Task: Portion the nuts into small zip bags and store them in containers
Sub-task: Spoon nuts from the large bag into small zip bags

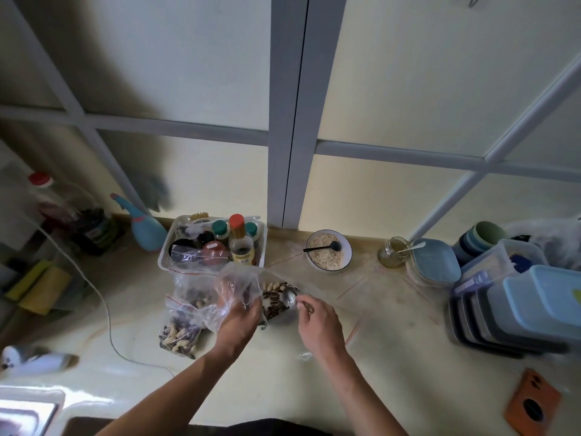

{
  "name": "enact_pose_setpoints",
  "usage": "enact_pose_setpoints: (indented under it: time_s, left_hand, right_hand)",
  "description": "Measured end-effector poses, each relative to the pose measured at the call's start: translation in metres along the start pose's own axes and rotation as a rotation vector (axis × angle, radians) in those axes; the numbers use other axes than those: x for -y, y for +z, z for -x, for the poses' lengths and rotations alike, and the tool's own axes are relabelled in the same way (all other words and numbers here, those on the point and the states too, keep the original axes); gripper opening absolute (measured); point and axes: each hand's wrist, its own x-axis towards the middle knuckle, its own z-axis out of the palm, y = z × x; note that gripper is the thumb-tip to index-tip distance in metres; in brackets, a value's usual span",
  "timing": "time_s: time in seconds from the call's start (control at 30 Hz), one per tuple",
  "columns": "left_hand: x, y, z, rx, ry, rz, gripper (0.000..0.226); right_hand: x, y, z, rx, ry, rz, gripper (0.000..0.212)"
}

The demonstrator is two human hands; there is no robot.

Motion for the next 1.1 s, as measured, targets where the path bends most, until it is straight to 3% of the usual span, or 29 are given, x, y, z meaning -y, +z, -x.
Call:
enact_pose_setpoints:
  time_s: [0.03, 0.13, 0.3, 0.43, 0.6, 0.73, 0.87, 1.0, 1.1]
  left_hand:
    - [-0.014, -0.007, 0.008, 0.300, -0.256, 0.287, 0.038]
    - [-0.026, -0.004, 0.015, 0.564, -0.006, 0.133, 0.046]
    - [-0.054, -0.002, 0.012, 0.507, 0.145, 0.102, 0.053]
    - [-0.056, 0.000, 0.014, 0.510, 0.203, 0.104, 0.100]
    - [-0.051, 0.003, 0.015, 0.508, 0.163, 0.015, 0.056]
    - [-0.022, 0.006, 0.021, 0.436, 0.123, 0.002, 0.070]
    - [-0.010, 0.001, 0.028, 0.421, -0.078, -0.037, 0.031]
    - [0.018, 0.023, 0.030, 0.622, -0.270, -0.103, 0.068]
    - [0.025, 0.027, 0.033, 0.715, -0.299, -0.133, 0.059]
  right_hand:
    - [0.000, 0.002, 0.001, -0.005, -0.003, 0.004, 0.026]
    - [-0.003, 0.008, 0.000, -0.009, -0.015, 0.012, 0.026]
    - [-0.003, 0.007, -0.001, -0.016, -0.046, 0.039, 0.024]
    - [-0.002, 0.006, 0.004, -0.028, -0.060, -0.018, 0.016]
    - [-0.002, 0.012, 0.008, 0.020, 0.066, -0.164, 0.019]
    - [-0.004, 0.005, 0.006, 0.065, 0.316, -0.476, 0.031]
    - [-0.016, 0.009, 0.010, 0.085, 0.464, -0.775, 0.021]
    - [-0.021, 0.008, 0.016, 0.114, 0.624, -1.074, 0.015]
    - [-0.023, 0.001, 0.016, 0.106, 0.616, -1.092, 0.019]
